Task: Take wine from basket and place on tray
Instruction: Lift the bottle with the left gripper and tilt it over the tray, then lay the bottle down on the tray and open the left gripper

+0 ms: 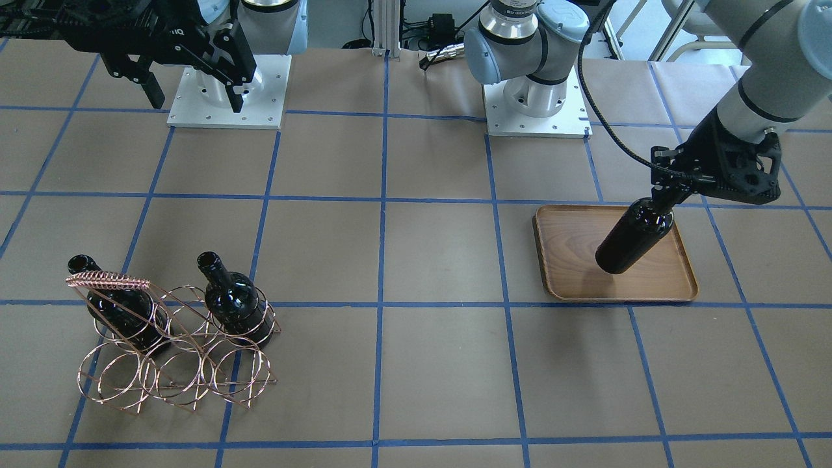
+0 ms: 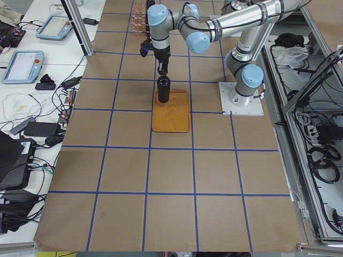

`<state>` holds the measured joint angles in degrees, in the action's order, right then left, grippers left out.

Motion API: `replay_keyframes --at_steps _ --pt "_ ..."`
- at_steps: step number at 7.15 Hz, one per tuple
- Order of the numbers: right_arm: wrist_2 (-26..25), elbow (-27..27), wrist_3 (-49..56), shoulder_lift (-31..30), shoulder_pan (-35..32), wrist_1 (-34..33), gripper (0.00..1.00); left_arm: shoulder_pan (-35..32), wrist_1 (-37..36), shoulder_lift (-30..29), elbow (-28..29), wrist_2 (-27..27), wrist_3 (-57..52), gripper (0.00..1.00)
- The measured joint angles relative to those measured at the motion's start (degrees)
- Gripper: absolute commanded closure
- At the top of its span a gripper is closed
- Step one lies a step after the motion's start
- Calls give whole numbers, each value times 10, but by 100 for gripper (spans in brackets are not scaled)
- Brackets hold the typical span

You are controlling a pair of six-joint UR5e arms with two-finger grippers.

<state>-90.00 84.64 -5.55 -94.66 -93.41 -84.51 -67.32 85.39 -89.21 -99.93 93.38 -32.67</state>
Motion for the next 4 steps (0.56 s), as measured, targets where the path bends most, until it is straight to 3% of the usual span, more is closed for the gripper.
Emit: replay_keyframes --at_steps 4 --pt "1 0 1 0 0 0 0 35 4 -5 -26 -2 -43 100"
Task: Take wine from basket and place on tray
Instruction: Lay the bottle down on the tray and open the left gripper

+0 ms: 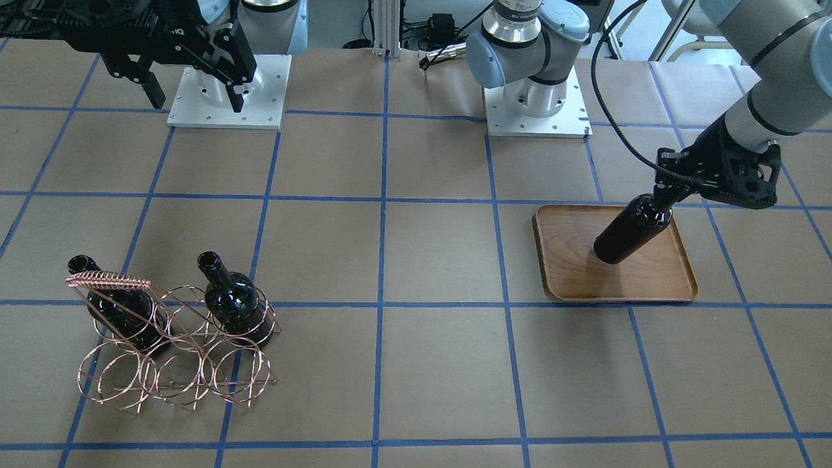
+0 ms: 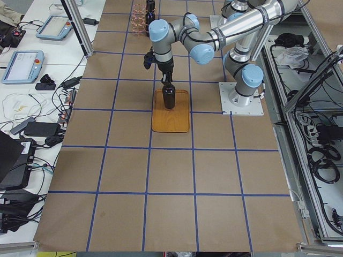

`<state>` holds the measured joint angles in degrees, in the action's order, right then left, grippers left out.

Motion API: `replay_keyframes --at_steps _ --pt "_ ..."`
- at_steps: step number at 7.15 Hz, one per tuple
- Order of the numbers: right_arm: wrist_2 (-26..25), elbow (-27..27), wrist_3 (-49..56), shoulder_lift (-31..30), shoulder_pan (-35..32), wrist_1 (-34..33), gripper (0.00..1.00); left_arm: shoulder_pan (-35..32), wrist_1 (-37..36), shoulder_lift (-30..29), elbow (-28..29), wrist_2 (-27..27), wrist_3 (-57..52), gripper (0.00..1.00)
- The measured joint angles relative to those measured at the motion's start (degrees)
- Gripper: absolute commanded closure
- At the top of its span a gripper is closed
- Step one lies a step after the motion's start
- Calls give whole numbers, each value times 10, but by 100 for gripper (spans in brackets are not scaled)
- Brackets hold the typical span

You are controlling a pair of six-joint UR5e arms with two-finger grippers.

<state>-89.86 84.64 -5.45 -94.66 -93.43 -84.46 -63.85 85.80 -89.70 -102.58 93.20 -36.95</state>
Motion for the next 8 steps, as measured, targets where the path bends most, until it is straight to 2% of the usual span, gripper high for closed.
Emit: replay_keyframes --at_steps 4,5,6,8 --pt "0 0 -1 0 0 0 0 17 0 -14 0 1 -19 100" --pt "0 0 -1 0 0 0 0 20 0 -17 1 1 -21 69" --pt "0 0 -1 0 0 0 0 22 0 -19 2 1 -20 1" --pt "1 0 -1 1 0 -3 0 21 18 -20 4 -3 -10 0"
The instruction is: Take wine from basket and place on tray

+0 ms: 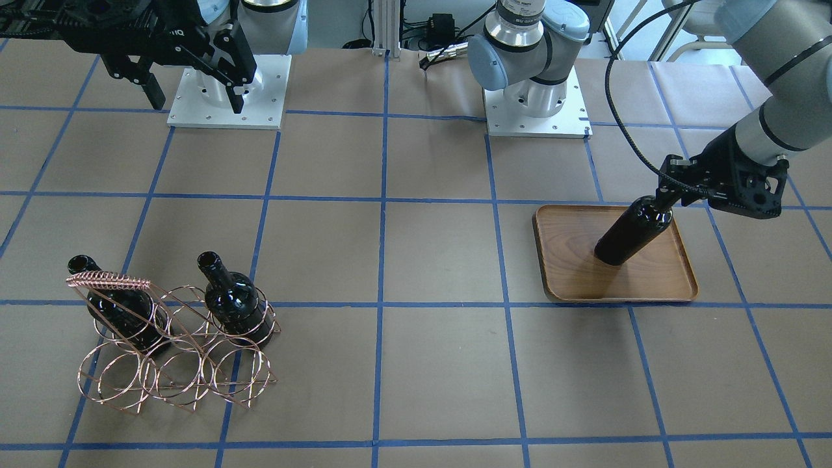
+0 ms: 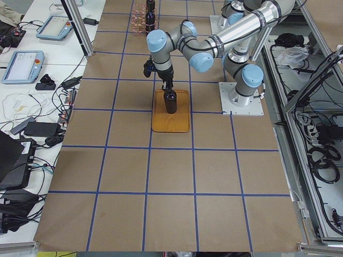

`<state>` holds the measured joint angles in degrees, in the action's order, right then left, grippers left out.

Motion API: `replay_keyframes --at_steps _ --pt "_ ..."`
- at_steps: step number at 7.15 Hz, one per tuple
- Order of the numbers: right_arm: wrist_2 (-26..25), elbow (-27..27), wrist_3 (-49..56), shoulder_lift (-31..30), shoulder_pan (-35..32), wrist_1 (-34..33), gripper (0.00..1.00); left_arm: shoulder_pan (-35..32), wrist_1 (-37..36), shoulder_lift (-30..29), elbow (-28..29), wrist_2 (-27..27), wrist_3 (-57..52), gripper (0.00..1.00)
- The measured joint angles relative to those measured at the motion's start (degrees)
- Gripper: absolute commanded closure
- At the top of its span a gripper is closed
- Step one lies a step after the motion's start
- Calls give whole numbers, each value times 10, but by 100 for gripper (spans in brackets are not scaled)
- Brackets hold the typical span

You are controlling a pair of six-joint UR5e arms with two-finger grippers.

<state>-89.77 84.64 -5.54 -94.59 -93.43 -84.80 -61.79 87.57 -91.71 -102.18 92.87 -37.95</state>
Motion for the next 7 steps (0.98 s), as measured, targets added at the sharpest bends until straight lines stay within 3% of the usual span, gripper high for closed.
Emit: replay_keyframes --at_steps 4,7 --pt "1 0 0 0 0 -1 0 -41 58 45 35 -27 126 0" --pt "0 0 0 0 1 -1 0 -124 71 81 72 -29 208 0"
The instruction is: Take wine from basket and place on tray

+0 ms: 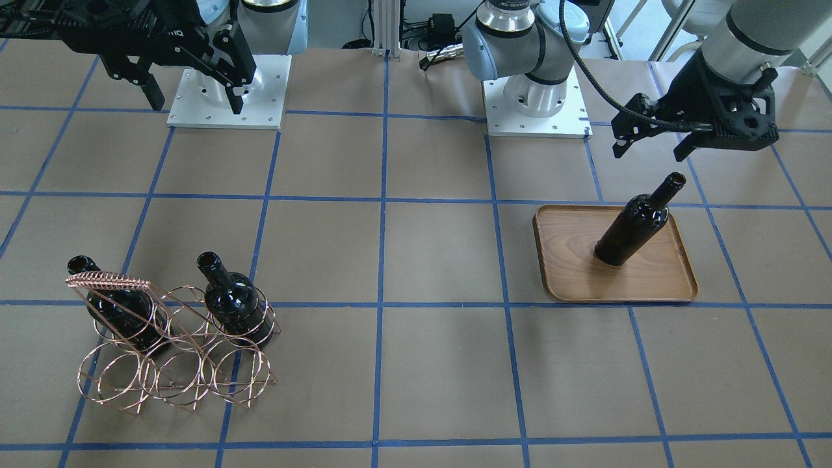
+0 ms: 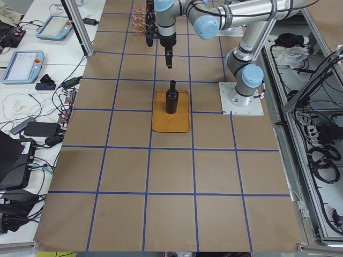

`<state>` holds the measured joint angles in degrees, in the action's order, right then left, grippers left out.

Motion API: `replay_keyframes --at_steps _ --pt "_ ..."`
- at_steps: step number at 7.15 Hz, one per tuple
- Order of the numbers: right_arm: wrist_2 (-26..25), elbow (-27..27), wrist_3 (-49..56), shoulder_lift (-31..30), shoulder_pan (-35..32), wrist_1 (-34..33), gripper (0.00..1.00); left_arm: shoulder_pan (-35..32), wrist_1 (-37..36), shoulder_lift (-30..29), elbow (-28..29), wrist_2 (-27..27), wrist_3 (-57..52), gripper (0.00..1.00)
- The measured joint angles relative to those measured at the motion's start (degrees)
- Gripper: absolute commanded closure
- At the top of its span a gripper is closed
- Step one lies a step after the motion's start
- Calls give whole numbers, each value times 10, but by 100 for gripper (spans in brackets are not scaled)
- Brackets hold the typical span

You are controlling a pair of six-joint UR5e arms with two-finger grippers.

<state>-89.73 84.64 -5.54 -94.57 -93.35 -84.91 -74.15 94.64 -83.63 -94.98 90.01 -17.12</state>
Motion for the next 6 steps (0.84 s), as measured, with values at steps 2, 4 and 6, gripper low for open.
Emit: replay_keyframes --at_steps 2,4,6 --pt "0 0 0 0 0 0 0 -66 1 4 6 10 54 0" --pt "0 0 0 0 0 0 0 -125 -16 -2 6 13 125 0" --pt "0 0 0 0 0 0 0 -143 -27 -1 6 8 148 0"
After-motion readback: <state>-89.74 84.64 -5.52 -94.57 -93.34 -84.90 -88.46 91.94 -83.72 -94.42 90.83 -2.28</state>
